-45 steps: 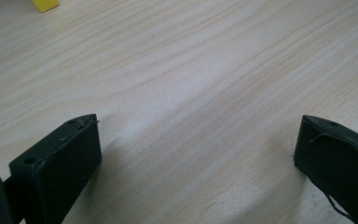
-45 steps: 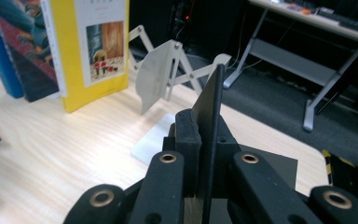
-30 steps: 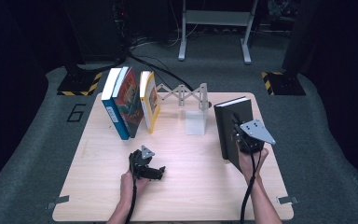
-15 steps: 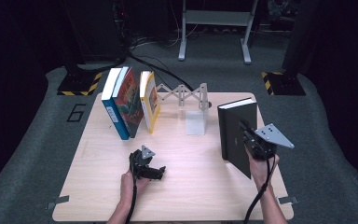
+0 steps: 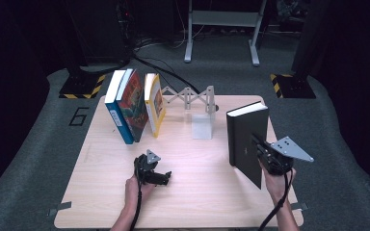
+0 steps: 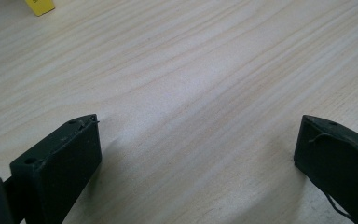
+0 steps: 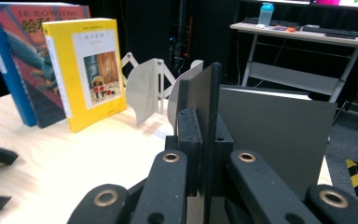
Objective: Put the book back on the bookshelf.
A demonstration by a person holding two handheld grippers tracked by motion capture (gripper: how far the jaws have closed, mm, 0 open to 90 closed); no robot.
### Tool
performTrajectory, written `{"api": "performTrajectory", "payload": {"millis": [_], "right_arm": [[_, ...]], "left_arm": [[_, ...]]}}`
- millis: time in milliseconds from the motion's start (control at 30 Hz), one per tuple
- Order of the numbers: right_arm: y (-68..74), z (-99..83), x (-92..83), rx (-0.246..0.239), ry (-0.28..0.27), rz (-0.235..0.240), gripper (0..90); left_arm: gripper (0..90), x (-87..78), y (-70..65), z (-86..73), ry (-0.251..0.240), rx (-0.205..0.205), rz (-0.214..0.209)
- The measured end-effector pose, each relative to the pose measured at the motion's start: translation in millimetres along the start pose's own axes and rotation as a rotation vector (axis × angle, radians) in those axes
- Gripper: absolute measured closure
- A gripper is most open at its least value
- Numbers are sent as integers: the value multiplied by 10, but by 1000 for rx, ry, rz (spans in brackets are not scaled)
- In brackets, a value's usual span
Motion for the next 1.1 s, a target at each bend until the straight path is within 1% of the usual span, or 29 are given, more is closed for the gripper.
{"api": "performTrajectory", "payload": {"millis": [133,167,233,300,333,367,400,433,467,600,667,733,800,833,900,933,1000,1067,1100], "right_arm": [[25,-53,-94,-13,15,6,884],[19,-78,-137,-16,28,8,883],[-2,-114,-191,-9,37,10,883],[-9,-145,-236,-14,51,10,882],[-15,-163,-252,-10,55,12,881],[-26,-186,-266,1,61,15,880],[-34,-197,-269,1,60,17,879],[-32,-220,-266,3,68,19,877],[-26,-232,-264,2,71,20,874],[15,-281,-198,-11,85,34,865],[28,-310,-162,2,88,59,869],[52,-348,-133,3,94,90,876],[82,-390,-95,-9,110,120,882],[119,-391,-91,-27,97,137,882],[186,-374,-55,-46,103,145,881],[189,-370,-30,-40,101,152,881],[186,-362,20,-14,99,160,880],[190,-358,47,-14,94,168,879],[199,-355,58,-20,95,185,878]], "left_arm": [[6,0,0,0,0,0,0],[5,1,0,1,0,-1,0],[5,3,-1,5,1,3,1],[5,9,-3,10,0,3,-3],[5,5,-1,10,8,7,-5],[5,6,-1,10,7,6,-5],[5,8,-6,12,3,-1,-2],[5,6,0,11,7,8,-5],[5,13,-2,13,-1,4,-3],[5,12,-1,13,0,5,-3],[5,13,-2,13,-1,4,-3],[5,13,-1,13,-1,4,-3],[5,13,-1,13,-1,4,-3],[6,13,-2,13,-2,5,-2],[5,14,-4,14,-3,0,-3],[5,11,-2,13,0,4,-3],[5,12,-2,13,0,3,-4],[5,12,-2,13,0,3,-4],[5,12,-2,13,0,3,-4]]}}
Point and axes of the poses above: each handheld gripper's, and its own axes: x roughly forward along the jaws, z roughly out of its top, y roughly to its left, the point moved 5 cm from there along x, roughly forward along the jaws, and after that the axes turned 1 degree about -z, right-handed, at the moved point
